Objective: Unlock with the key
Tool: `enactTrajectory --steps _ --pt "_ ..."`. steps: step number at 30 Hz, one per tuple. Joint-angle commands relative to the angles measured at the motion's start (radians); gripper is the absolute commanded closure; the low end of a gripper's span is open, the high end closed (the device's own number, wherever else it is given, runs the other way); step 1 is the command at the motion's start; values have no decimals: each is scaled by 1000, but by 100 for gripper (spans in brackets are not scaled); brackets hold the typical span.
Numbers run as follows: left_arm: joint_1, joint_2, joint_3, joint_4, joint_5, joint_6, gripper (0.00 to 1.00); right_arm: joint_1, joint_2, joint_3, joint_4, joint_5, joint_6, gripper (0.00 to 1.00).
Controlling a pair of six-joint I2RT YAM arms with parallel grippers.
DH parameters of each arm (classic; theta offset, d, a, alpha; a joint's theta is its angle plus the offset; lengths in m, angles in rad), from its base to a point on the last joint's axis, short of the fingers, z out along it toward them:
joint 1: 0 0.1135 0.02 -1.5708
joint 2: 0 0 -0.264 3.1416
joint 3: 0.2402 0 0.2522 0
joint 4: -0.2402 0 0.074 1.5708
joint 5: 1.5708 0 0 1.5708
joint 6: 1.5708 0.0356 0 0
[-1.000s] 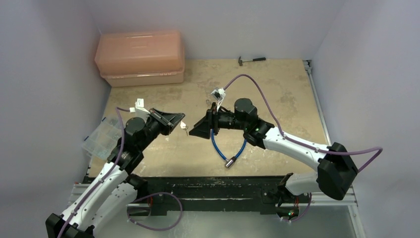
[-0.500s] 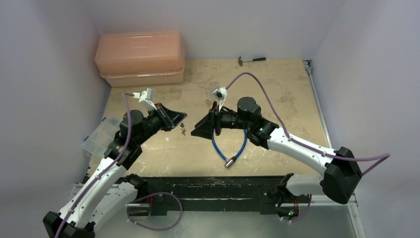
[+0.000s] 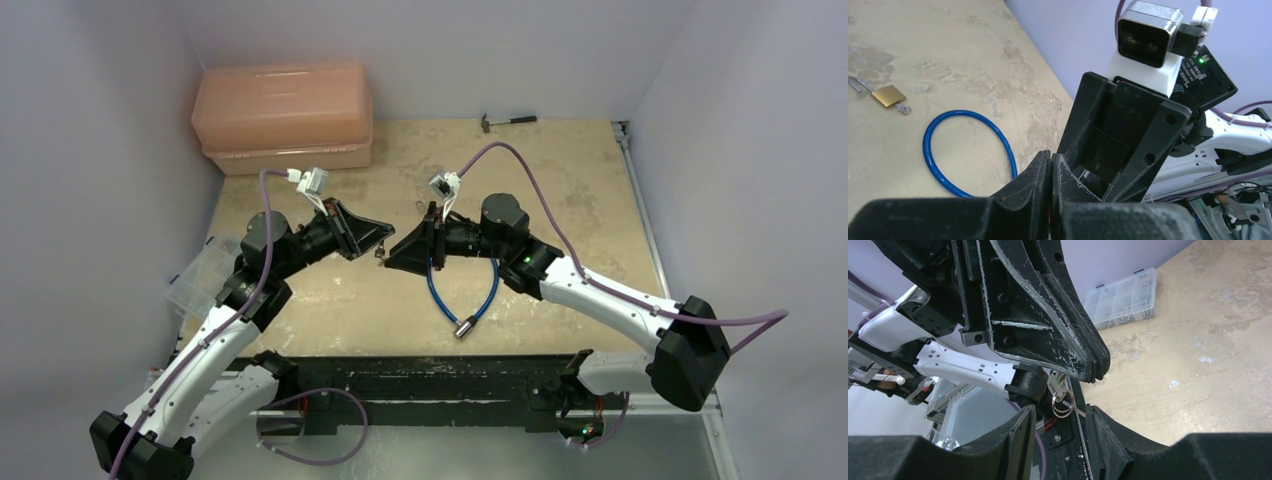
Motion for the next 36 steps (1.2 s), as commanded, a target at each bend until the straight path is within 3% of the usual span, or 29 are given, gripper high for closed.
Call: enactTrajectory --steps 1,20,36 --pt "-1 5 45 112 65 -11 100 11 1 48 67 -32 14 53" --pt "-1 17 43 143 76 -37 100 26 23 59 103 -32 35 61" --pt "-2 23 36 146 81 -37 100 28 16 45 93 -22 33 94"
